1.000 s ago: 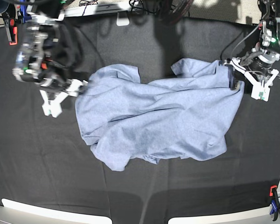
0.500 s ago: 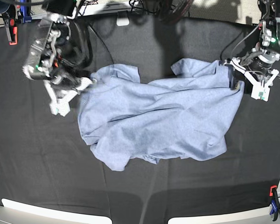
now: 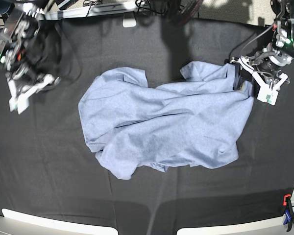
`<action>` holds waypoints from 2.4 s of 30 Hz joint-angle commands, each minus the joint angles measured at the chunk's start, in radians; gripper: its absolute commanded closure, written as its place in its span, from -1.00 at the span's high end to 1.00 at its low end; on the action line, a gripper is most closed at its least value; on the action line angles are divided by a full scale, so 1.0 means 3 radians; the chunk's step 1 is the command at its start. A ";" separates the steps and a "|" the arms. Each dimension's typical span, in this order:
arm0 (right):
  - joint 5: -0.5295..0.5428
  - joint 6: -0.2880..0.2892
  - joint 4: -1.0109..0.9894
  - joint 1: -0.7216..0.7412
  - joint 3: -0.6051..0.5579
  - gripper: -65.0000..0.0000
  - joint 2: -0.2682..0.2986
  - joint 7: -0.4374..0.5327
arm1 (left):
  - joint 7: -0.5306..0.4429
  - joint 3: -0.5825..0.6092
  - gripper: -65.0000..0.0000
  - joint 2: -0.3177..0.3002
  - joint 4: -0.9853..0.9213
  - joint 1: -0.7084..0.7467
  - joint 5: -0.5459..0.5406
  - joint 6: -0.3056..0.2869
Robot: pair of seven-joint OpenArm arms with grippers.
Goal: Layout the t-shirt on the table in an organized manner, then fold the t-shirt properly
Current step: 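Grasp the shirt corner with the right gripper and pull it outward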
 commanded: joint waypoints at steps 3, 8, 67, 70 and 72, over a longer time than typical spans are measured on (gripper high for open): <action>0.0376 0.0125 0.0061 -0.0023 -0.0005 0.01 -0.0064 0.0051 | -0.0066 -0.0019 -0.11 -0.0043 0.0058 -0.0029 -0.0031 -0.0001; 0.0393 0.0121 0.0060 -0.0023 -0.0048 0.07 -0.0220 0.0051 | -0.0066 -0.0019 -0.11 -0.0043 0.0058 -0.0029 -0.0031 -0.0001; -0.0991 -0.0230 -0.0298 0.0291 -0.0439 -1.00 0.0064 0.0175 | 0.0586 -0.0023 -0.11 -0.0043 0.0060 -0.0001 -0.0885 -0.0571; -0.0856 -0.0230 -0.0298 0.0295 -0.0439 -1.00 0.0245 0.0181 | 0.0875 -0.0027 -0.11 -0.0045 0.0060 0.0018 -0.1302 -0.0716; -0.0805 -0.0230 -0.0299 0.0301 -0.0439 -1.00 0.0308 0.0183 | 0.0955 -0.0041 -0.11 -0.0043 0.0060 0.0070 -0.1539 -0.0799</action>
